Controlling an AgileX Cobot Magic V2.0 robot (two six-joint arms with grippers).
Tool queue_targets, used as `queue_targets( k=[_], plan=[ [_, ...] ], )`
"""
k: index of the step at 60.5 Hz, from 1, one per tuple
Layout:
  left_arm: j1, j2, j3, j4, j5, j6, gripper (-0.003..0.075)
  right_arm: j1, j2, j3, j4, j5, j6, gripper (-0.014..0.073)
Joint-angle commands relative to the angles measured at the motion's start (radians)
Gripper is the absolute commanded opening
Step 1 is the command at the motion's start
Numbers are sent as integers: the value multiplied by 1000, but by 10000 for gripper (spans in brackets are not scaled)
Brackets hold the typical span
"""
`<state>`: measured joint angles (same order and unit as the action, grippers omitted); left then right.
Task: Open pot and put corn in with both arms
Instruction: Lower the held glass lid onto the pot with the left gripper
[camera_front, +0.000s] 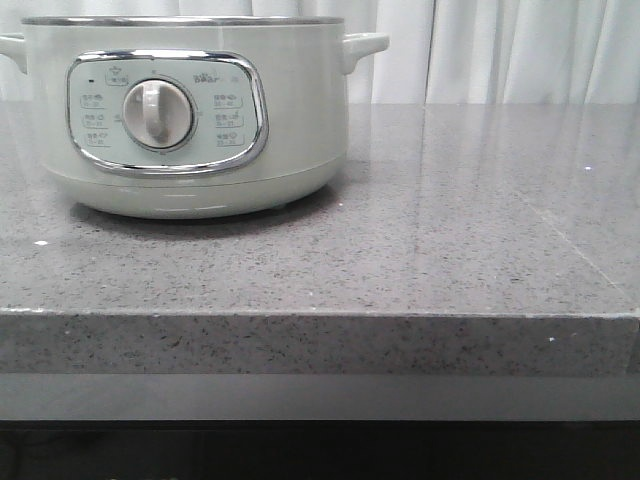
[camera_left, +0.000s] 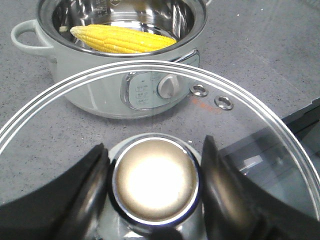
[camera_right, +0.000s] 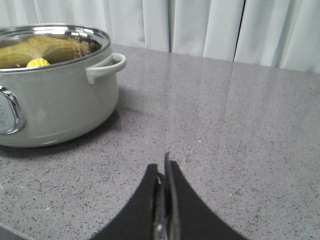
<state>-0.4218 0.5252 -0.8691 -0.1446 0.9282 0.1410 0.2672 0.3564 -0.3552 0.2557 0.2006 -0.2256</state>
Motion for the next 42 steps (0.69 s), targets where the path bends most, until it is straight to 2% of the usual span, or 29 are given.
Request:
queue_targets(
  k=[1, 8, 19, 27, 35, 42],
  plan=[
    [-6, 101, -102, -25, -161, -2, 262, -3, -25, -20, -5, -91, -8, -64],
    [-6, 262, -225, -25, -163, 21, 262, -3, -26, -19, -5, -89, -8, -64],
    [-6, 556, -530, -25, -163, 50, 262, -3, -26, -18, -5, -93, -8, -64],
    [-6, 740, -694, -25, -168, 63, 262, -3, -26, -18, -5, -103, -8, -64],
    [-6, 901, -811, -27, -200, 63, 262, -3, -26, -18, -5, -107, -8, -64],
    [-6, 983, -844, -45, -264, 63, 262, -3, -26, -18, -5, -106, -8, -64]
  ],
)
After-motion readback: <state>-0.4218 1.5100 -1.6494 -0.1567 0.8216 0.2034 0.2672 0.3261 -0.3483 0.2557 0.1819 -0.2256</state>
